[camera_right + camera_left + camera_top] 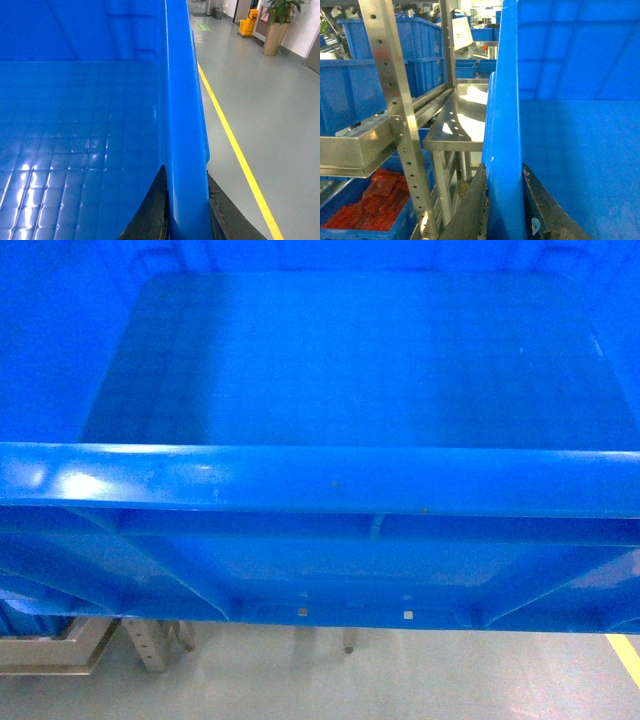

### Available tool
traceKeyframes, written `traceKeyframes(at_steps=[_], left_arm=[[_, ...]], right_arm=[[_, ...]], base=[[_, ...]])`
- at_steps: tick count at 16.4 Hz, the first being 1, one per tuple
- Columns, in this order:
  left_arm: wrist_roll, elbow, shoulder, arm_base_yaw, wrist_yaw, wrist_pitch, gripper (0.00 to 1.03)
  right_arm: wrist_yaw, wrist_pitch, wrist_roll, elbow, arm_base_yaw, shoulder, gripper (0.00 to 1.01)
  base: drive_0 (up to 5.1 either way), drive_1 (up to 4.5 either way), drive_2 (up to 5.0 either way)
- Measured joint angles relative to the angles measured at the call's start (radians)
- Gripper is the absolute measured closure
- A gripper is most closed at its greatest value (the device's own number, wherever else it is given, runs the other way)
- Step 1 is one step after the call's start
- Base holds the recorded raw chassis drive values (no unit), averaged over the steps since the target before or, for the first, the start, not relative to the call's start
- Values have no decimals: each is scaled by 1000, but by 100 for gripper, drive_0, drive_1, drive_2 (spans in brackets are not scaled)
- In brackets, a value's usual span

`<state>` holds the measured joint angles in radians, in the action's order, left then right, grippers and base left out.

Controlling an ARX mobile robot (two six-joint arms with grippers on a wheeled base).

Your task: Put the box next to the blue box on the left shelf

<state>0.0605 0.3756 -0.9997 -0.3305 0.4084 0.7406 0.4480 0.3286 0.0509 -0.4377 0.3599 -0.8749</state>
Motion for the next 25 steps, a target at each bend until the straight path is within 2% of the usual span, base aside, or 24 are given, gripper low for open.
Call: traceKeyframes(at_steps=[25], left_arm=[[0, 0, 0, 0, 1, -6, 92]], right_arm=[[0, 0, -1, 0, 0, 0, 92]], base=[[-441, 32, 415]])
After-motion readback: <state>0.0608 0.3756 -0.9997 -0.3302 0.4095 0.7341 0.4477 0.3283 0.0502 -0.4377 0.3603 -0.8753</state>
